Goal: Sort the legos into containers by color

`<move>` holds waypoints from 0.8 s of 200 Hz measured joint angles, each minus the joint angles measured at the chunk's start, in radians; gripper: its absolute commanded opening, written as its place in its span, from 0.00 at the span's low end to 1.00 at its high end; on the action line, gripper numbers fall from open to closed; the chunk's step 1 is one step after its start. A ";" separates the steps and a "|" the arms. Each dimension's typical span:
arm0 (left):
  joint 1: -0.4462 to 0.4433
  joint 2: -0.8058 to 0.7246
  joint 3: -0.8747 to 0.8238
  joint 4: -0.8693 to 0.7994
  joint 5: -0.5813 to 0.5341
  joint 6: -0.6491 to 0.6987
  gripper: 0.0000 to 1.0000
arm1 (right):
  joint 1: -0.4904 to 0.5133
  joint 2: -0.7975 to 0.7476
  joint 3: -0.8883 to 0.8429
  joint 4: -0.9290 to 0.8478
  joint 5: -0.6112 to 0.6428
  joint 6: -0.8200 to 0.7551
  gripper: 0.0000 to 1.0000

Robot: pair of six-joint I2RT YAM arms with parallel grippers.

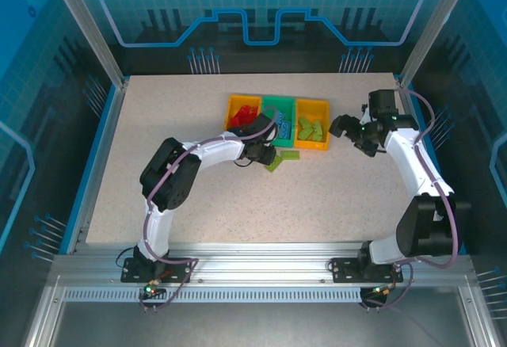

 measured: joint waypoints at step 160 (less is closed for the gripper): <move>-0.040 0.121 0.679 -0.127 0.109 -0.055 0.25 | 0.105 -0.182 -0.401 0.098 0.035 0.038 0.94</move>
